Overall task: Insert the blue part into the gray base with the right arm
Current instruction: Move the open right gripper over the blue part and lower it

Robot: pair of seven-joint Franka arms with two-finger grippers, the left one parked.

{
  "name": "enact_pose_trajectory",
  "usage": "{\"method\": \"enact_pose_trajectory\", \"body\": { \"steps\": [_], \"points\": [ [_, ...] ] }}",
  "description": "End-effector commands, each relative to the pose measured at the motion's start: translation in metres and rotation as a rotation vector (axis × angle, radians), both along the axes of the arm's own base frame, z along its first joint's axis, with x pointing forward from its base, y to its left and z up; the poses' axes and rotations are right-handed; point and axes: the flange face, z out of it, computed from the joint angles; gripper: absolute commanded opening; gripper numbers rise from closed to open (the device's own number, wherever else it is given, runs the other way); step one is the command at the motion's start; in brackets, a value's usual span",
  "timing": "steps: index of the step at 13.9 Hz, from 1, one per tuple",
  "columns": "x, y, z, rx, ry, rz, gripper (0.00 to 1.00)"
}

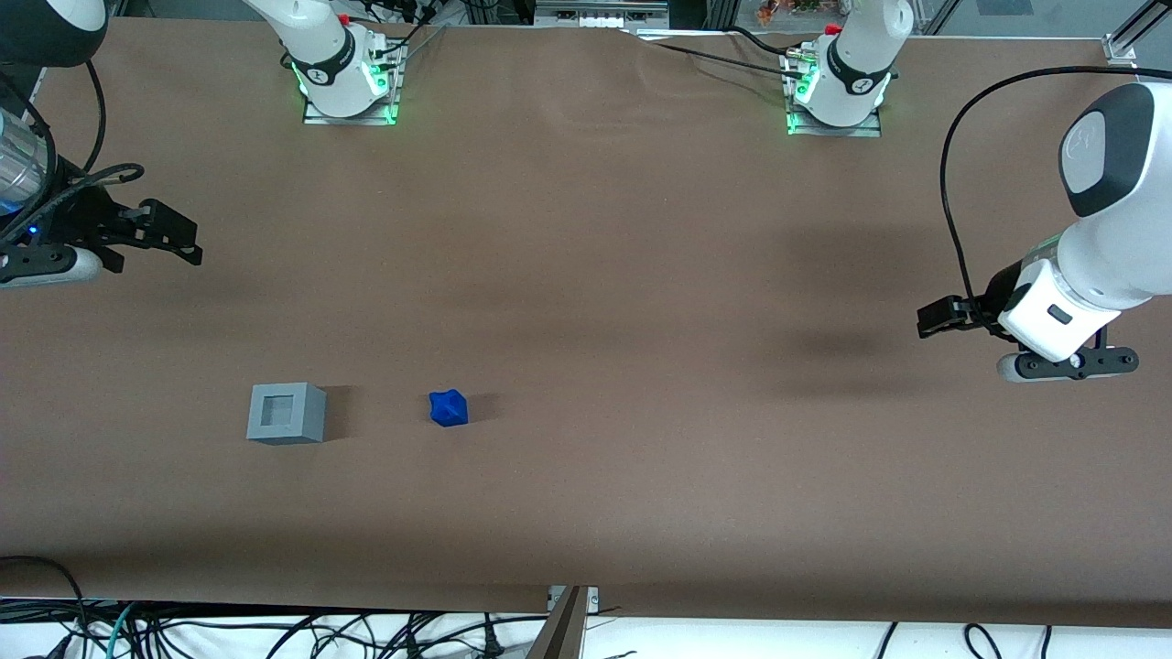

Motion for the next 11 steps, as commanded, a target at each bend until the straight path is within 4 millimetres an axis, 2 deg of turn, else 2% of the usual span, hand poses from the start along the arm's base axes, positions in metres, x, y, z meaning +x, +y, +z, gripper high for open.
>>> {"method": "enact_pose_trajectory", "body": {
  "steps": [1, 5, 8, 11],
  "points": [
    [0.005, 0.018, -0.006, -0.006, 0.006, 0.011, 0.99],
    [0.038, 0.063, -0.065, 0.001, 0.016, 0.069, 0.99],
    [0.064, 0.101, -0.119, 0.003, 0.013, 0.001, 0.99],
    [0.083, 0.148, -0.178, 0.016, -0.028, -0.028, 0.99]
  ]
}}
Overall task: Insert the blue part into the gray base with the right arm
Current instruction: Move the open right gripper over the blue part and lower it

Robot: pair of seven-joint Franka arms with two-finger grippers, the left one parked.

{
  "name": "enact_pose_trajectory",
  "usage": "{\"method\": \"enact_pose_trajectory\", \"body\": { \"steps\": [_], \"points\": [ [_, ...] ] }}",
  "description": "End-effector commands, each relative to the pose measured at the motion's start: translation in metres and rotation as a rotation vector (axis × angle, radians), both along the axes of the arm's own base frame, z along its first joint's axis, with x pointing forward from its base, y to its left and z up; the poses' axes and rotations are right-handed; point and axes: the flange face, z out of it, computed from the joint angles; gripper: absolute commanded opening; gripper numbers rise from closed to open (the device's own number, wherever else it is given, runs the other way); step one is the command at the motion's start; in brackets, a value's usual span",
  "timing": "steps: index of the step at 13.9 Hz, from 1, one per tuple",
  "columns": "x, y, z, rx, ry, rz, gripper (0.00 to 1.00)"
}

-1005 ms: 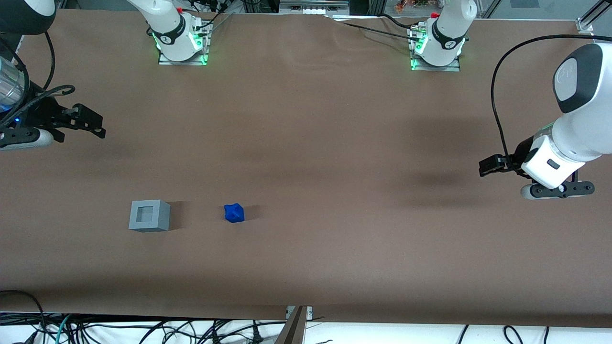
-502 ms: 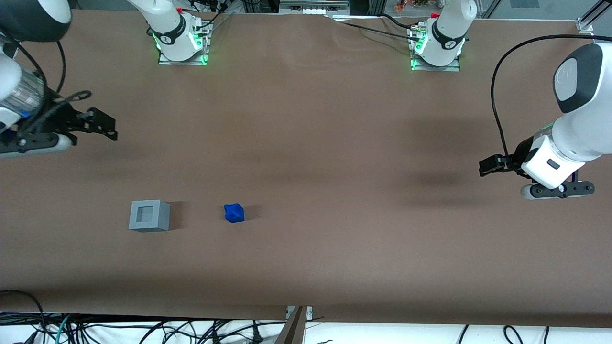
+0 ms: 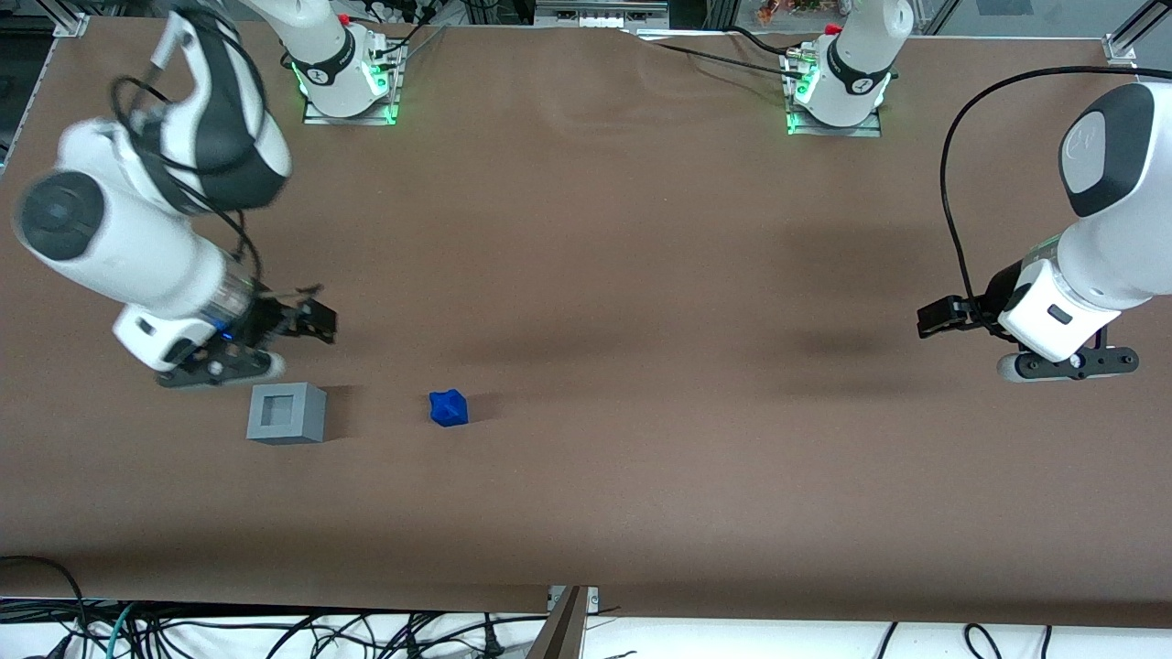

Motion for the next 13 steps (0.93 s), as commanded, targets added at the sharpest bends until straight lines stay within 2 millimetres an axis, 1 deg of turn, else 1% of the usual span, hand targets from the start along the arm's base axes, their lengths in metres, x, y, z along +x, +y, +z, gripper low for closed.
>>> {"method": "enact_pose_trajectory", "body": {
  "steps": [1, 2, 4, 6, 7, 8, 10, 12, 13],
  "points": [
    [0.019, 0.040, -0.042, 0.015, -0.039, -0.058, 0.99],
    [0.021, 0.057, -0.061, 0.020, -0.056, -0.051, 0.99],
    [0.030, 0.068, -0.098, 0.038, -0.096, -0.069, 0.99],
    [0.029, 0.096, -0.131, 0.056, -0.133, -0.073, 0.99],
    [0.029, 0.103, -0.146, 0.062, -0.142, -0.084, 0.99],
    [0.029, 0.107, -0.157, 0.068, -0.154, -0.093, 0.99],
    [0.030, 0.112, -0.172, 0.077, -0.175, -0.091, 0.99],
    [0.029, 0.117, -0.184, 0.080, -0.182, -0.087, 0.99],
    [0.028, 0.120, -0.186, 0.079, -0.184, -0.081, 0.98]
  ]
}}
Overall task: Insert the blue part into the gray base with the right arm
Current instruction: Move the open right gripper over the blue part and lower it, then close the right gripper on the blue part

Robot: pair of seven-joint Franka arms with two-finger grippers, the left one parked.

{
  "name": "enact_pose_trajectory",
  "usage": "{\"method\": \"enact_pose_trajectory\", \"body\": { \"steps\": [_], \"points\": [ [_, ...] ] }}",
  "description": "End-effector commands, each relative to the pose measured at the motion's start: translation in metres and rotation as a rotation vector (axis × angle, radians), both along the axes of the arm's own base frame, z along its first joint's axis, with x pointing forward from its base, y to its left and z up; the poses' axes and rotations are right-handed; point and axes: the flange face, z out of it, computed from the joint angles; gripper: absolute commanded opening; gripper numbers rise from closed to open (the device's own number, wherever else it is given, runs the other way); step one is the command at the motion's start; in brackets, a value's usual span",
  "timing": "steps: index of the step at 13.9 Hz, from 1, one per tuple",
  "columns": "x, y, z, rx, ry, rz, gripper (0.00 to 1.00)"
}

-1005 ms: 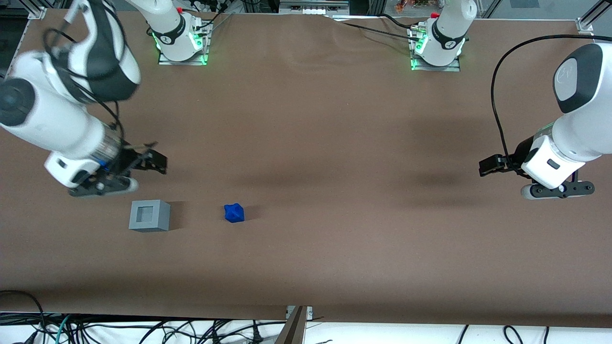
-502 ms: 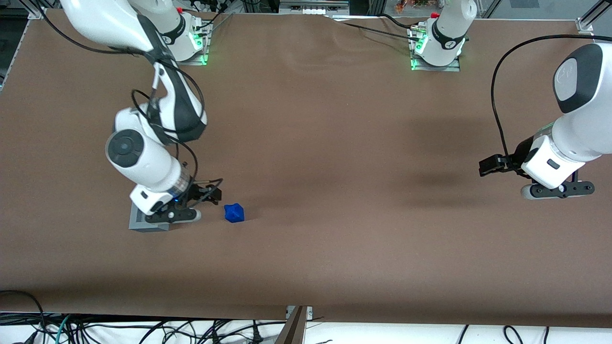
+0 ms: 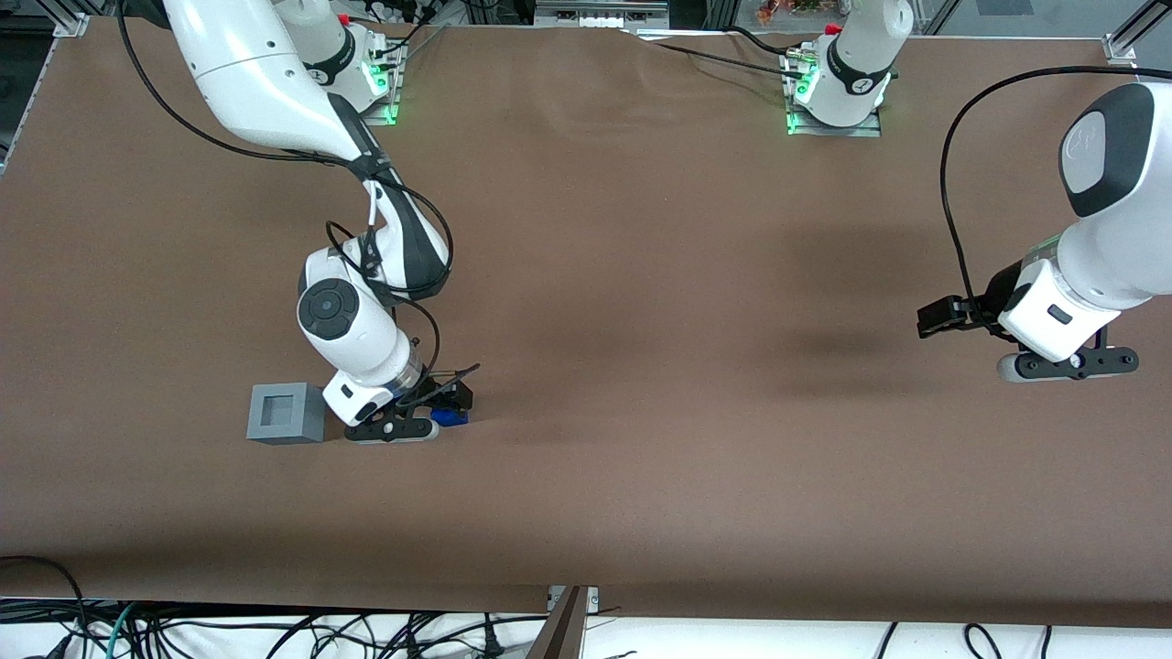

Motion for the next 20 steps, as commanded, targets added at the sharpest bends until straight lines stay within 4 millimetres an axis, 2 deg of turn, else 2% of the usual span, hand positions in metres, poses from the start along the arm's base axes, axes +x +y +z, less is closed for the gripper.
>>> {"method": "enact_pose_trajectory", "body": {
  "steps": [1, 4, 10, 12, 16, 18, 19, 20],
  "points": [
    [0.004, 0.009, -0.001, 0.008, -0.020, -0.010, 0.97],
    [0.003, 0.012, -0.001, 0.011, -0.019, -0.022, 0.86],
    [0.003, 0.014, 0.000, 0.018, -0.053, -0.008, 0.48],
    [0.003, 0.014, 0.000, 0.017, -0.053, -0.007, 0.45],
    [0.002, 0.014, -0.002, 0.021, -0.063, -0.006, 0.47],
    [0.003, 0.015, 0.000, 0.020, -0.069, 0.004, 0.81],
    [0.001, 0.019, 0.002, 0.015, -0.073, 0.025, 0.93],
    [-0.006, 0.036, 0.001, 0.006, -0.075, 0.073, 0.93]
  ]
}}
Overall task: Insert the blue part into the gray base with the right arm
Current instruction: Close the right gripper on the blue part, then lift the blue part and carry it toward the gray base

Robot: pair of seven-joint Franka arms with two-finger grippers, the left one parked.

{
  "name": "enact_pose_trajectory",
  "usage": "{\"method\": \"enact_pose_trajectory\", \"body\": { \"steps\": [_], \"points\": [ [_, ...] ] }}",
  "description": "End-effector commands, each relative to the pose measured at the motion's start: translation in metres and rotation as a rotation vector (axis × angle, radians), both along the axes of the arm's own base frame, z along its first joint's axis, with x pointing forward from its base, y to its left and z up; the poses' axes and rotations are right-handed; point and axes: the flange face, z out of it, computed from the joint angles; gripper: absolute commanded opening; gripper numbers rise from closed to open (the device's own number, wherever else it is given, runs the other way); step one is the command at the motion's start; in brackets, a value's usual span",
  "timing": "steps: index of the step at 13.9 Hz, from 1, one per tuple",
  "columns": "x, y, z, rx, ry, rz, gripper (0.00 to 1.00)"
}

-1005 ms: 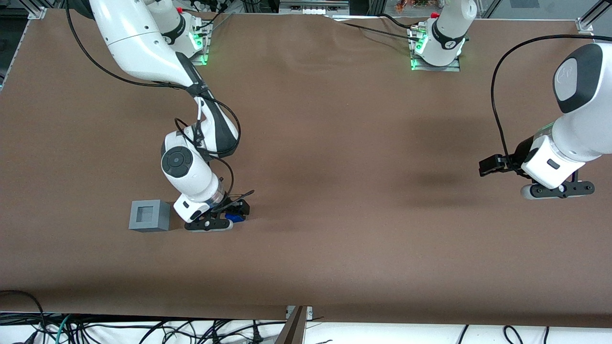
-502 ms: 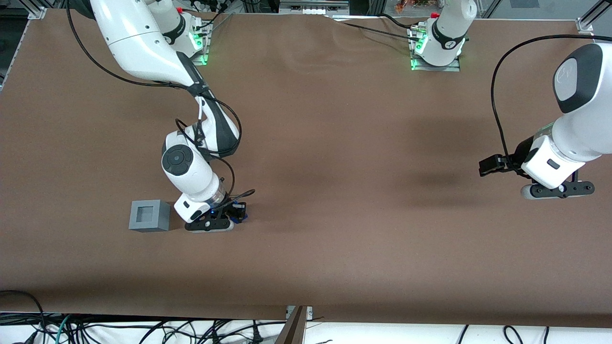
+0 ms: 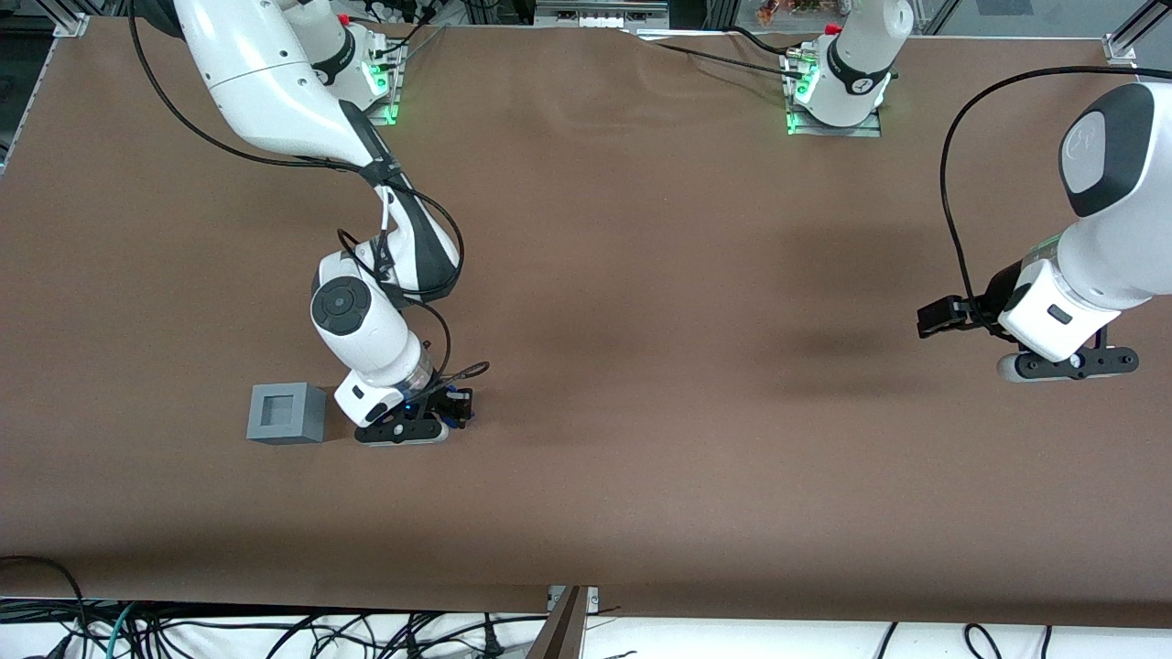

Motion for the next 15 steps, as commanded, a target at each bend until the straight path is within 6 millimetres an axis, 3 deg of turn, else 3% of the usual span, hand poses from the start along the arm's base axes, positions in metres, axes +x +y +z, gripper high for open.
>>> {"method": "enact_pose_trajectory", "body": {
  "steps": [1, 3, 8, 15],
  "points": [
    [-0.013, 0.036, 0.001, -0.014, -0.025, 0.090, 0.93],
    [-0.020, 0.044, -0.004, -0.015, -0.034, 0.113, 0.96],
    [-0.034, 0.038, -0.027, -0.047, -0.098, 0.288, 0.96],
    [-0.015, 0.016, -0.014, -0.063, -0.132, 0.329, 0.96]
  ]
}}
